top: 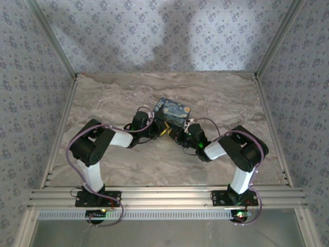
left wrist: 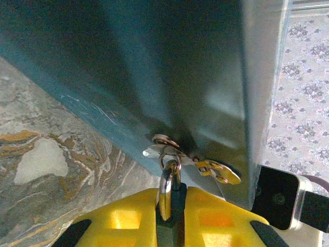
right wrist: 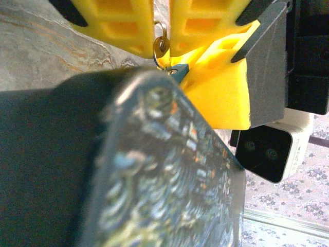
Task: Unlock a padlock with a key
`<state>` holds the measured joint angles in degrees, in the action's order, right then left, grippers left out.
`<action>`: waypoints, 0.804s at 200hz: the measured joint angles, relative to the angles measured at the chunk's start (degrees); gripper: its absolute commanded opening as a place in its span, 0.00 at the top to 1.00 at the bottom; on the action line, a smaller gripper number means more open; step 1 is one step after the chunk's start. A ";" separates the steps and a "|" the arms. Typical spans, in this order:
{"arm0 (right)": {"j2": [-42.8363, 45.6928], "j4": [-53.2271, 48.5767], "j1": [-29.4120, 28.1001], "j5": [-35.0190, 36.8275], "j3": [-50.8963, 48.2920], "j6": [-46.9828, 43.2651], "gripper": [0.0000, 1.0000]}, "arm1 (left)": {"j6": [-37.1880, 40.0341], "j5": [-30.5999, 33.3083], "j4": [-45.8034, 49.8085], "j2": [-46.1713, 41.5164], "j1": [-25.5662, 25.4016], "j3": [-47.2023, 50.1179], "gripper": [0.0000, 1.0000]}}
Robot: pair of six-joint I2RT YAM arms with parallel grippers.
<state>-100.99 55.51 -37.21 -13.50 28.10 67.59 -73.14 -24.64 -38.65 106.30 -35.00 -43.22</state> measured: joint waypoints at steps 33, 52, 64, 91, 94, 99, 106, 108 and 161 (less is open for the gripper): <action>1.86 -0.37 0.39 -0.28 -1.07 -0.50 0.72 | 0.00 0.22 0.81 -0.02 -0.04 -0.04 0.90; 4.70 -1.53 0.74 -0.26 -1.68 -1.79 0.65 | -0.02 0.61 1.33 -0.07 -0.02 -0.04 0.91; 7.43 -3.23 0.87 0.22 -1.95 -3.34 0.60 | -0.07 0.66 1.60 -0.22 -0.04 -0.04 0.92; 13.86 -8.48 1.60 0.90 -2.21 -7.30 0.52 | -0.70 0.68 3.39 -0.98 -0.04 -0.26 0.95; 14.60 -9.14 1.86 0.96 -2.25 -7.74 0.51 | -0.81 0.68 3.61 -1.07 -0.04 -0.26 0.95; 15.78 -10.12 2.16 1.03 -2.27 -8.66 0.49 | -0.96 0.66 3.98 -1.25 -0.04 -0.31 0.95; 17.42 -11.56 2.78 1.09 -2.36 -9.90 0.47 | -1.38 0.66 4.44 -1.49 -0.04 -0.35 0.96; 17.99 -12.09 2.99 1.16 -2.36 -10.29 0.46 | -1.46 0.68 4.50 -1.55 -0.04 -0.35 0.96; 32.92 -27.65 4.87 3.48 -0.98 -27.61 0.24 | -3.98 1.29 8.09 -3.93 -0.04 -0.35 0.99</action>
<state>-68.07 27.86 -32.34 -10.02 27.11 39.99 -77.12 -23.35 -30.57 102.37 -35.05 -43.57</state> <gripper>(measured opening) 0.715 0.110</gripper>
